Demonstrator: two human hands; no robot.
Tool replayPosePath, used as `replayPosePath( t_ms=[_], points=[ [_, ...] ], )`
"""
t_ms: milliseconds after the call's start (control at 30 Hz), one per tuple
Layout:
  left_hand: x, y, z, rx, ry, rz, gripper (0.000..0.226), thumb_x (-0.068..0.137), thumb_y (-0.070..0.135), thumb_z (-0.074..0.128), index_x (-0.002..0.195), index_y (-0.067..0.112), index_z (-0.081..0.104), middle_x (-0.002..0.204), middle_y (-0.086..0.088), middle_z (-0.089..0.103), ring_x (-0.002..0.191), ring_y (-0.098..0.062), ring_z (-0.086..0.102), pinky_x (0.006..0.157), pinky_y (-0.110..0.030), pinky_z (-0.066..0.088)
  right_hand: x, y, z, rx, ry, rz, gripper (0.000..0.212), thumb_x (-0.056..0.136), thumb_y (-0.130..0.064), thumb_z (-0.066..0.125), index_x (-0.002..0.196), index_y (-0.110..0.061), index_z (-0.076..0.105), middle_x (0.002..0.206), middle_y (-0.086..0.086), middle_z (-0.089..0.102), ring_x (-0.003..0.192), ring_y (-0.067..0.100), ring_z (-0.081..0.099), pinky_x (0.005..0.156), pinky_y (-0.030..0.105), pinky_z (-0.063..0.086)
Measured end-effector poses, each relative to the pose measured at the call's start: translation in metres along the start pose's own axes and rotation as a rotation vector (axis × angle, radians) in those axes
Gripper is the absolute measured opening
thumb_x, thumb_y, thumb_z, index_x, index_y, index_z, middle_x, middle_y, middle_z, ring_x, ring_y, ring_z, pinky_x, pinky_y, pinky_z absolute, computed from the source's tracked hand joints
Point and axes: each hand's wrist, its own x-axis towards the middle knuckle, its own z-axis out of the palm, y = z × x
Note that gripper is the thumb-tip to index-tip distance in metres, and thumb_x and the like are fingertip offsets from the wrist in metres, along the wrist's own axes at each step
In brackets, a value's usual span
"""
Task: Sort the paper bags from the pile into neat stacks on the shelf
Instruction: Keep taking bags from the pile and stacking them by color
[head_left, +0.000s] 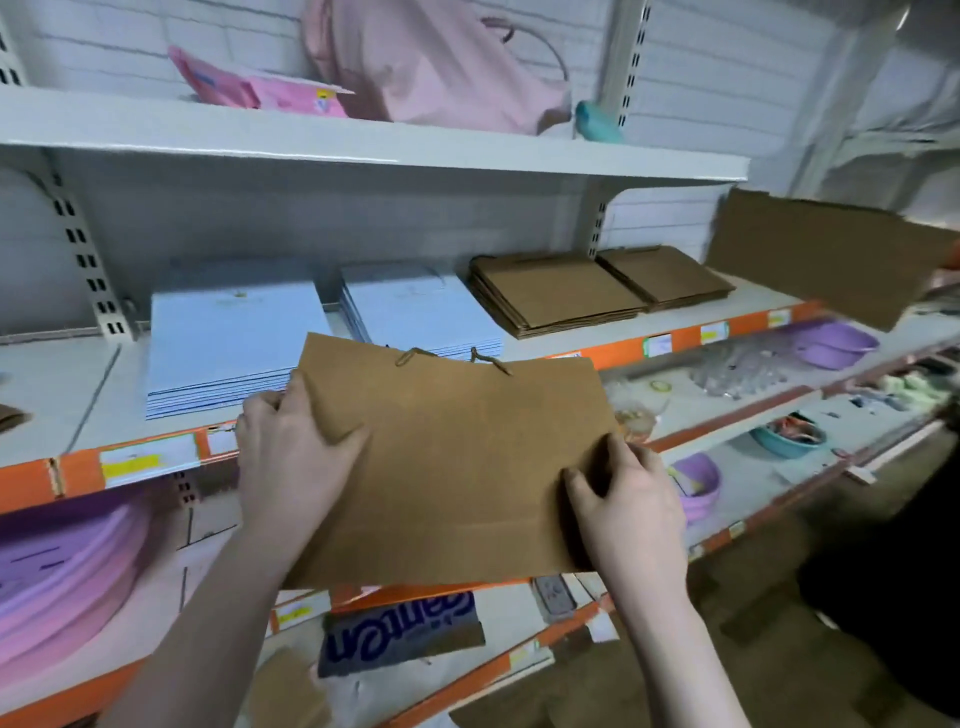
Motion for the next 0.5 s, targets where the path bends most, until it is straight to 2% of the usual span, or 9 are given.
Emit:
replayPosePath(
  t_ms=[200,300,500],
  points=[
    [0.021,0.056,0.056,0.007,-0.005,0.066,0.079,0.078,0.04,0.071,0.142,0.009,0.037,0.122,-0.024,0.043,0.12,-0.037,0.035,0.101,-0.041,0.03,0.056,0.049,0.004,-0.009,0.01,0.074,0.049,0.087,-0.039,0.054,0.127,-0.012,0.048,0.125,0.011,0.05,0.114,0.031,0.045,0.091,0.04,0.044],
    [0.041,0.081,0.09,0.001,-0.008,0.065,0.077,0.077,0.042,0.071,0.139,0.009,0.04,0.121,-0.026,0.045,0.12,-0.038,0.037,0.099,-0.043,0.032,0.09,0.069,0.008,-0.026,0.009,0.069,0.052,0.088,-0.04,0.052,0.133,-0.014,0.044,0.128,0.01,0.048,0.115,0.03,0.045,0.094,0.037,0.042],
    [0.09,0.144,0.172,-0.066,-0.023,0.048,0.076,0.08,0.04,0.069,0.142,0.008,0.037,0.128,-0.028,0.039,0.122,-0.04,0.035,0.102,-0.044,0.03,0.194,0.111,0.02,-0.053,0.026,0.056,0.048,0.089,-0.039,0.053,0.129,-0.013,0.047,0.124,0.01,0.051,0.114,0.028,0.045,0.095,0.034,0.037]
  ],
)
